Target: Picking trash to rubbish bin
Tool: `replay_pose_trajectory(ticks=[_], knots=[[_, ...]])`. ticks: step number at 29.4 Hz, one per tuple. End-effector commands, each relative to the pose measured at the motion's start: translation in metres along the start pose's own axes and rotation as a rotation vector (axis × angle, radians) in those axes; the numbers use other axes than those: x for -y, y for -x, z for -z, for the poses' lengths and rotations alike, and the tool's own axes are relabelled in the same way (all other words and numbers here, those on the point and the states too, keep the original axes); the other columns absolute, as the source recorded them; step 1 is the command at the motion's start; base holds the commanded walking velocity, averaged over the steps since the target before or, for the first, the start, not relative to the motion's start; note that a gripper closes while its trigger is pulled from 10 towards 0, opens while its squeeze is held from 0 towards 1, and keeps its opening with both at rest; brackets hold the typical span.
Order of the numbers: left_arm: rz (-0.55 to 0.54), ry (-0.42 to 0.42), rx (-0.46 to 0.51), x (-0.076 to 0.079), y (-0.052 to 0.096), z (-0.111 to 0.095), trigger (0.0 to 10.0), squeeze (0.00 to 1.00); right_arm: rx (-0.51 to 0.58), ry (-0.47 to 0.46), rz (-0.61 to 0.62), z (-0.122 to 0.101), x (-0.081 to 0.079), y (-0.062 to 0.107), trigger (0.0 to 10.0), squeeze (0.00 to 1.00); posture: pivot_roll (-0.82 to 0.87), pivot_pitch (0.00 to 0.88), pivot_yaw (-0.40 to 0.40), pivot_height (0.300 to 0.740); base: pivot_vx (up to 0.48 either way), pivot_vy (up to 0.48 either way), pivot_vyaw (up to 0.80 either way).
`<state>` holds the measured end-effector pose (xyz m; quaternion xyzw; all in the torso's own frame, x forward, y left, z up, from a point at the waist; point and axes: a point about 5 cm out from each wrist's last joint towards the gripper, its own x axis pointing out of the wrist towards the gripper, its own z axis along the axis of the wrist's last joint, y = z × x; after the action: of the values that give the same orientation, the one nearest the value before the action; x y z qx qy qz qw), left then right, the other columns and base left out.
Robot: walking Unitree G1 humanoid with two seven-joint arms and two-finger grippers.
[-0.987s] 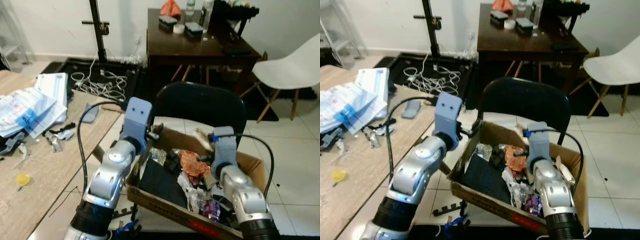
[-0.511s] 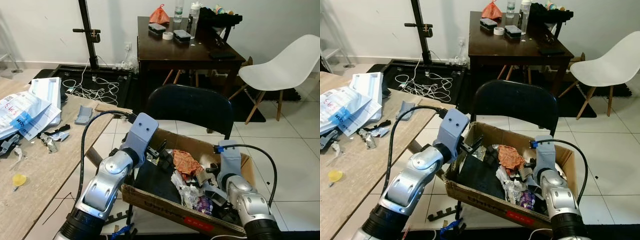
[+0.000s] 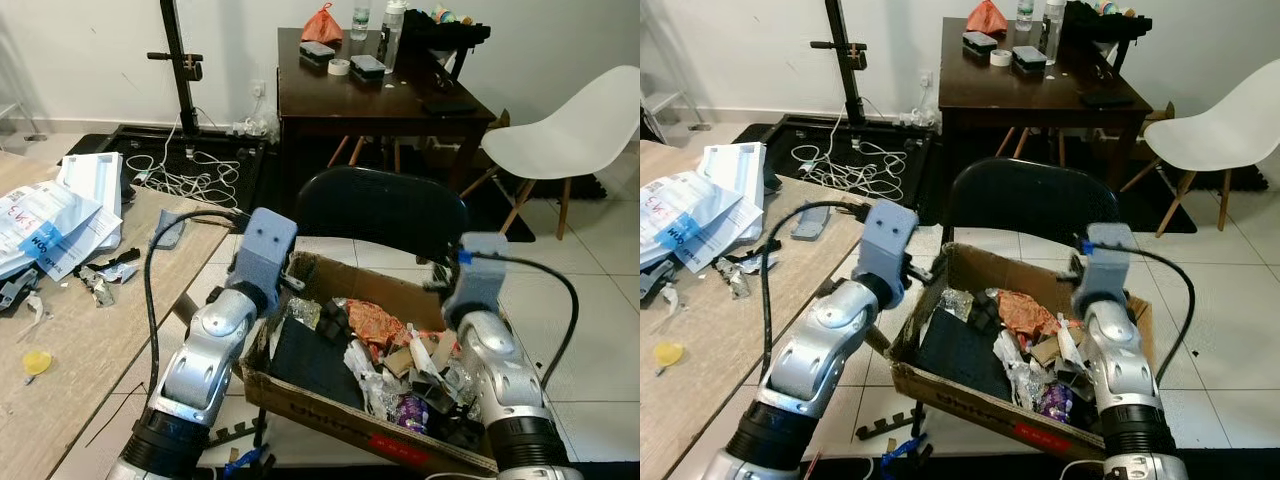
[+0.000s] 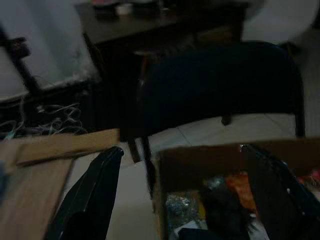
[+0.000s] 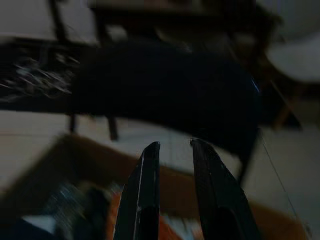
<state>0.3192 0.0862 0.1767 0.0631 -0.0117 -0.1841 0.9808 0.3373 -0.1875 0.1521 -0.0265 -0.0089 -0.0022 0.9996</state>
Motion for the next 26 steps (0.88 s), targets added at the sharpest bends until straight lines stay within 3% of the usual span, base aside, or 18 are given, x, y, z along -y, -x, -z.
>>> replay_pose_trajectory(ticks=[1,5,7,8,9,26], knots=[[-0.025,0.012,0.014,-0.004,0.002,-0.003,10.0,0.00,0.041,0.020,-0.039,-0.010,-0.011,-0.002,10.0,0.25,0.01,0.029,-0.027,0.740,0.000,0.000,0.80],[-0.042,0.016,0.031,-0.005,0.002,-0.007,10.0,0.00,0.072,0.037,-0.065,-0.018,-0.017,-0.005,10.0,0.22,0.02,0.025,-0.033,0.740,0.000,0.000,0.80],[-0.051,0.031,0.042,-0.005,0.002,-0.010,10.0,0.00,0.098,0.045,-0.087,-0.025,-0.022,-0.007,10.0,0.07,0.02,0.023,-0.038,0.740,0.000,0.000,0.80],[-0.051,0.031,0.042,-0.005,0.002,-0.010,10.0,0.00,0.098,0.045,-0.087,-0.025,-0.022,-0.007,10.0,0.07,0.02,0.023,-0.038,0.740,0.000,0.000,0.80],[-0.054,0.034,0.044,-0.006,0.002,-0.011,10.0,0.00,0.108,0.043,-0.094,-0.028,-0.023,-0.008,10.0,0.00,0.02,0.023,-0.038,0.740,0.000,0.000,0.80],[-0.049,0.032,0.042,-0.004,0.003,-0.015,10.0,0.00,0.125,0.020,-0.103,-0.036,-0.028,-0.009,10.0,0.00,0.02,0.024,-0.046,0.740,0.000,0.000,0.80]])
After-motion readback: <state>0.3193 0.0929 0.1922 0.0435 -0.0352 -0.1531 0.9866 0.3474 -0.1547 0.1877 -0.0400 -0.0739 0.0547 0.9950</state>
